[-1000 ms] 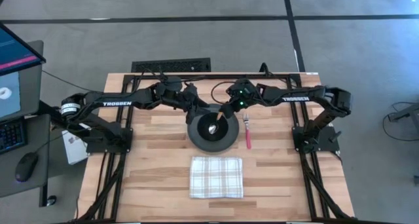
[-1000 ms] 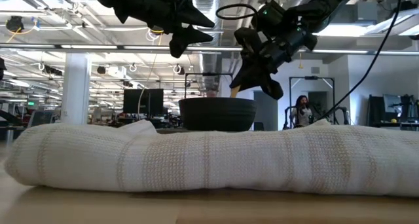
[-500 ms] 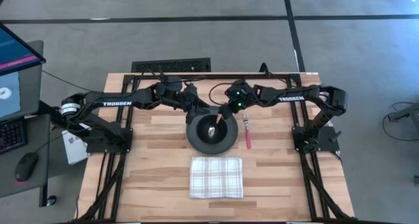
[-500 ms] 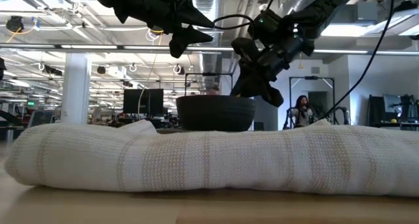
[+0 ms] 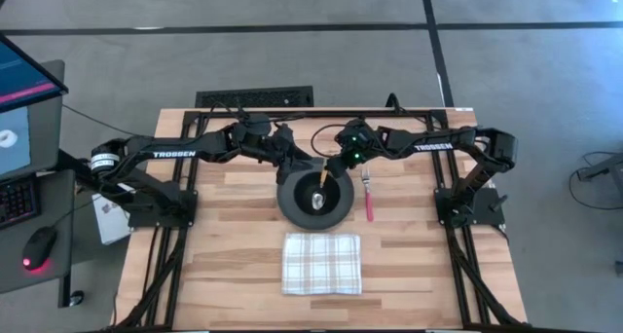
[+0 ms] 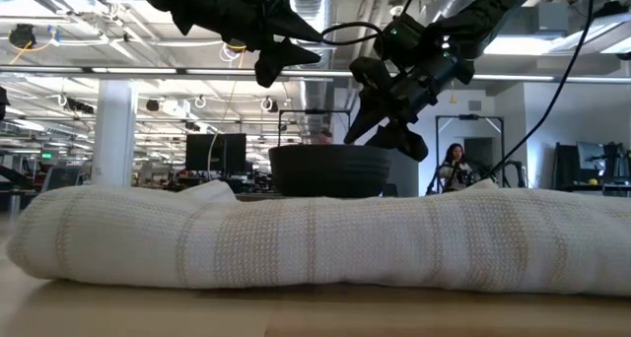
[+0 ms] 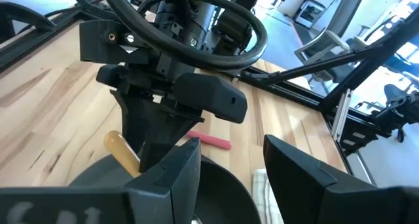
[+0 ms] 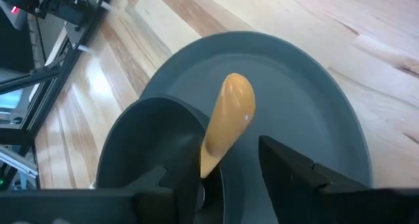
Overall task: Set table place
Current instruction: Put the yellow spoon into the black bowl, then return to Home Position
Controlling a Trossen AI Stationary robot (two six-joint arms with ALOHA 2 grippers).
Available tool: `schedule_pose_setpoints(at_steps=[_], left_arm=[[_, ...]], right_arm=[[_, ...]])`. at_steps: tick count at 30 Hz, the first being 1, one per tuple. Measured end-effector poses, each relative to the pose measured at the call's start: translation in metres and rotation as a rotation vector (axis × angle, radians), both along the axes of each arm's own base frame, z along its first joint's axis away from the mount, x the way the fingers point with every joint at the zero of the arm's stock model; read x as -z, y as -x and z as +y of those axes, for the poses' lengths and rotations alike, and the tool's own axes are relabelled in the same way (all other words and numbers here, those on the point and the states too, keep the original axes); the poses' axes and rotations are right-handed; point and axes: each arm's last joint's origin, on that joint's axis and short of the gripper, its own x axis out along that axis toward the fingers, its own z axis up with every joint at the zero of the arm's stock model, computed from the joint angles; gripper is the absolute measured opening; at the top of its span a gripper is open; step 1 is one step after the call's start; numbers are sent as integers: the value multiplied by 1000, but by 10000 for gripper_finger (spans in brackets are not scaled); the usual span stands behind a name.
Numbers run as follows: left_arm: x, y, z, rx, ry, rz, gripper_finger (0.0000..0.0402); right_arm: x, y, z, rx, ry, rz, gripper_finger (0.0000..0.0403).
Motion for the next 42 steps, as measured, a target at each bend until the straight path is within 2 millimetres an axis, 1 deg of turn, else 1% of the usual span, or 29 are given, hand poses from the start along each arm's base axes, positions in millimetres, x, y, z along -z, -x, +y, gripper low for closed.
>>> schedule_pose_setpoints(at_steps=[8, 18, 22, 23, 26, 28, 31, 33, 36, 38, 40, 42], left_arm=[[0, 0, 0, 0, 0, 0, 158], [1, 0, 0, 2, 4, 9, 158], [4, 1, -1, 4, 14, 40, 158], [5, 2, -1, 6, 21, 54, 158], [12, 7, -3, 44, 62, 136, 158], [17, 16, -5, 97, 84, 226, 158], [21, 33, -8, 115, 78, 360, 158], [18, 41, -9, 60, 24, 396, 158], [0, 47, -13, 3, -84, 324, 158], [-14, 55, -15, -20, -142, 258, 158], [-29, 68, -17, -65, -204, 206, 158], [-45, 84, -19, -154, -263, 151, 158]], right_arm=[[3, 3, 3, -34, -51, 35, 198], [6, 8, 4, -41, -82, 87, 194], [-3, 18, 1, -53, -135, 99, 194], [-6, 23, 0, -49, -160, 116, 194], [-21, 39, -3, -55, -196, 109, 190], [-35, 52, -3, -67, -189, 100, 186], [-58, 71, -3, -88, -122, 47, 179], [-75, 84, -1, -107, -53, -14, 175], [-101, 102, 6, -159, 92, -124, 171], [-117, 116, 11, -179, 215, -179, 171], [-130, 131, 17, -176, 348, -205, 171], [-140, 147, 24, -141, 456, -201, 172]])
